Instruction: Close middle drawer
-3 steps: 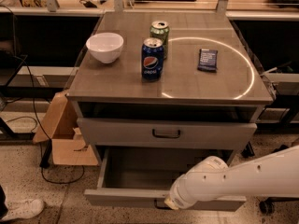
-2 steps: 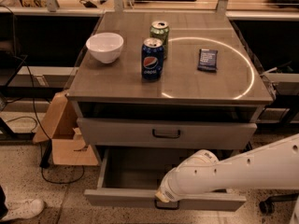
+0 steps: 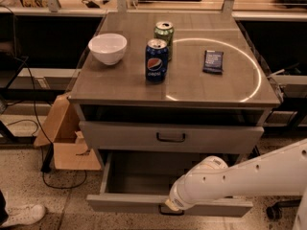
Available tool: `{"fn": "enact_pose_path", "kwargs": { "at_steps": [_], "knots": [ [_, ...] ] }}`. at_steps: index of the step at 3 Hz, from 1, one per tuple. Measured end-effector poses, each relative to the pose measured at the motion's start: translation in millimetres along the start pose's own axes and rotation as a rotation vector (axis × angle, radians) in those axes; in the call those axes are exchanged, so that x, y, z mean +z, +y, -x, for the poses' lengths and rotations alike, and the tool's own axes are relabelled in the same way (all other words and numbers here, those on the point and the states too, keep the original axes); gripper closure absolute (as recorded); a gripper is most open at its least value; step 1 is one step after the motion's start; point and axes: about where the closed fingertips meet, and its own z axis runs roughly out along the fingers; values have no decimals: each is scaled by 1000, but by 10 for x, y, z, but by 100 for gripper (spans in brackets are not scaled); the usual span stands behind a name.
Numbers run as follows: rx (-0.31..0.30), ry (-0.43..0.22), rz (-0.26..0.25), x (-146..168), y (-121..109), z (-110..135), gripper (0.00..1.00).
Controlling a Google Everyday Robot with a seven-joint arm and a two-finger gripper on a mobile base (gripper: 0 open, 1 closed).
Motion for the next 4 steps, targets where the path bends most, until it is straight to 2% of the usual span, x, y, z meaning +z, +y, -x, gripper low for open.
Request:
{"fn": "enact_pose_path", "kwargs": {
  "at_steps": [1, 2, 3, 4],
  "knots": [
    [98, 39, -32, -262, -194, -371, 100],
    [204, 73, -42, -513, -269, -770, 100],
    [204, 73, -42, -512, -269, -770, 100],
    [270, 121, -20, -250, -302, -1112, 100]
  ]
}}
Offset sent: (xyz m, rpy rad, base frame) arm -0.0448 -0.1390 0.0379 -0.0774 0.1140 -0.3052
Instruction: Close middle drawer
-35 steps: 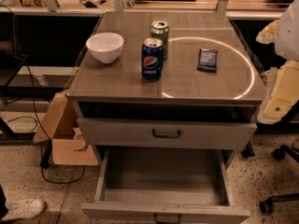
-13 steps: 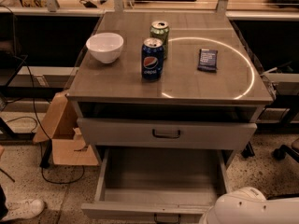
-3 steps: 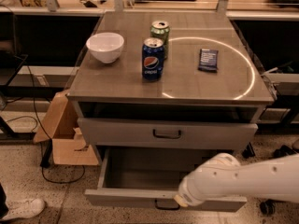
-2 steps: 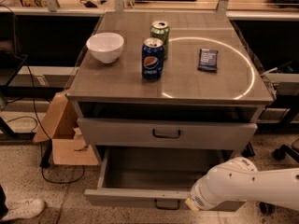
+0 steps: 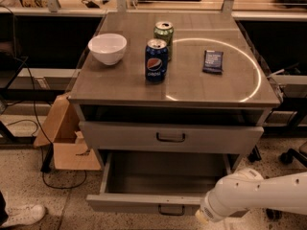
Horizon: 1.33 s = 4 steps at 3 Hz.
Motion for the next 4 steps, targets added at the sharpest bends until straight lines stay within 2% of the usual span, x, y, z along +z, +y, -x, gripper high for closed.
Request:
{"fn": "enact_pose_path", "kwargs": {
  "at_steps": [1, 2, 3, 4],
  "knots": [
    [55, 45, 8, 293, -148, -259, 100],
    [93, 33, 11, 530, -269, -259, 100],
    [92, 31, 12, 530, -257, -268, 100],
    [36, -58, 20, 512, -134, 232, 100]
  ]
}}
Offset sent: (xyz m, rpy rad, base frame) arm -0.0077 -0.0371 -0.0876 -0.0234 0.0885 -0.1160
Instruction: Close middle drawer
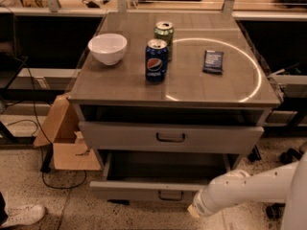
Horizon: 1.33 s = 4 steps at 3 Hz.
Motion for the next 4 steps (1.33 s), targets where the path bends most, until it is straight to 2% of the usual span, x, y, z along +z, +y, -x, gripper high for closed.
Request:
{"fn": "enact_pose_path", "kwargs": {
  "at_steps": [1, 2, 3, 4],
  "knots": [
    [0, 0, 0, 0, 0, 1, 100],
    [-72, -91, 29, 31, 230, 590, 100],
    [-72, -91, 29, 22, 223, 556, 100],
    [-55, -115, 6, -47, 157, 736, 100]
  ]
}}
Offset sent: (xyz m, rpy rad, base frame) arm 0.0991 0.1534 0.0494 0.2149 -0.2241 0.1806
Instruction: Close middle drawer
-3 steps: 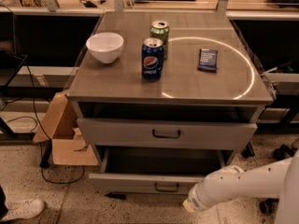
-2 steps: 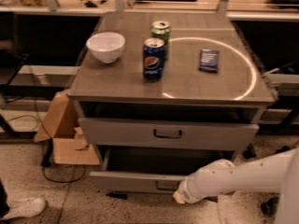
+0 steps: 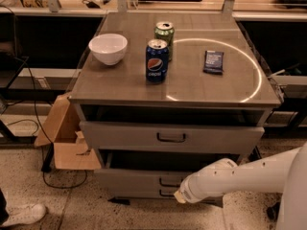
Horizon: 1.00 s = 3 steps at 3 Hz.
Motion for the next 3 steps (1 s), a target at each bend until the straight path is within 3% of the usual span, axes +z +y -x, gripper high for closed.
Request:
{"fn": "enact_pose_path", "kwargs": {
  "at_steps": [1, 2, 3],
  "knots": [
    [0, 0, 0, 0, 0, 1, 100],
    [14, -67, -20, 5, -93, 461, 100],
    [11, -94, -24, 46, -92, 628, 100]
  ]
}}
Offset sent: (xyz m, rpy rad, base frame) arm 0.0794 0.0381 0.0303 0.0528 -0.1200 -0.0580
